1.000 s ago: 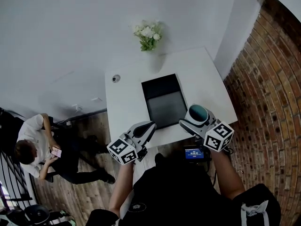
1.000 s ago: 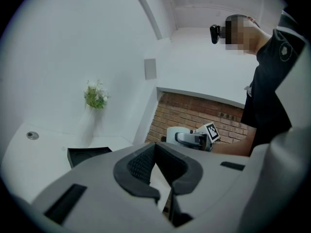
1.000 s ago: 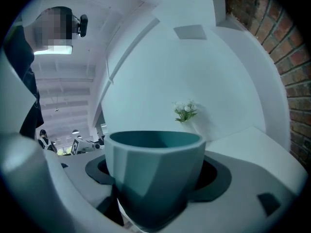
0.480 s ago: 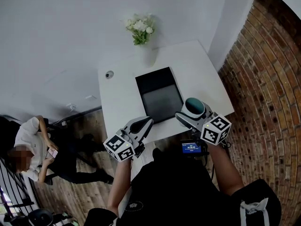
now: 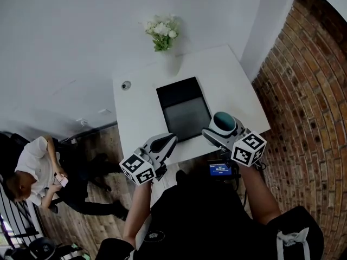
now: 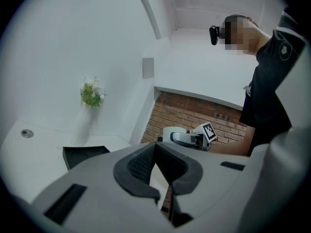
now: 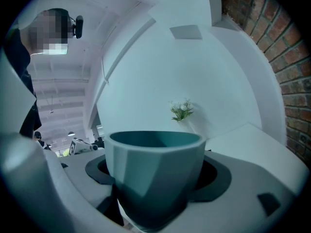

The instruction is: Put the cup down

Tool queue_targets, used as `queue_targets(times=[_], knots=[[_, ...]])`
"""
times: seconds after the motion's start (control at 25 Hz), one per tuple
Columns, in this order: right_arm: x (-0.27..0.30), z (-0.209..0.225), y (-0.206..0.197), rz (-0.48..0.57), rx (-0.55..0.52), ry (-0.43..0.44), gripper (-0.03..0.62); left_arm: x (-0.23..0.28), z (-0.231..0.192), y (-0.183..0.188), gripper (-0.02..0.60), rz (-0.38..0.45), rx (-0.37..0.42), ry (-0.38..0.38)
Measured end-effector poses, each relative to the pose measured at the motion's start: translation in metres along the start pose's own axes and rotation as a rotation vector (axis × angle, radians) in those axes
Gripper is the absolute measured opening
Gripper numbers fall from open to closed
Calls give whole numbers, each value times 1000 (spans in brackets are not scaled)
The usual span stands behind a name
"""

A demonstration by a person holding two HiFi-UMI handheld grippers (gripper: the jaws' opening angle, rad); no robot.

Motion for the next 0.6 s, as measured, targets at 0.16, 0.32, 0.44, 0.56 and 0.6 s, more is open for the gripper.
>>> queue_targets(times=[0.16, 0.32, 0.44, 0.56, 0.6], knots=[[2, 2, 0, -6, 0, 6, 410, 3, -1, 1, 6, -3, 12, -8], [6, 4, -1, -15, 1, 17, 410, 5, -3, 2, 6, -5, 4, 2], [9, 7, -3, -26, 4, 27, 410, 6, -2, 1, 7, -9, 3, 6], [17, 15, -8, -51, 0, 36, 410, 9, -5, 1, 6, -11, 0, 15], [22, 20, -10, -63, -4, 38, 410, 10, -8, 2, 7, -14, -1, 21]])
Point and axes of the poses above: the fingertips, and each gripper's own axes: x forward along the fingers, z to its right, y out of its top, the point moved 7 cm from there along -x, backward along the fingers, and after that the axes turned 10 degrees about z, right-handed, at the moved point
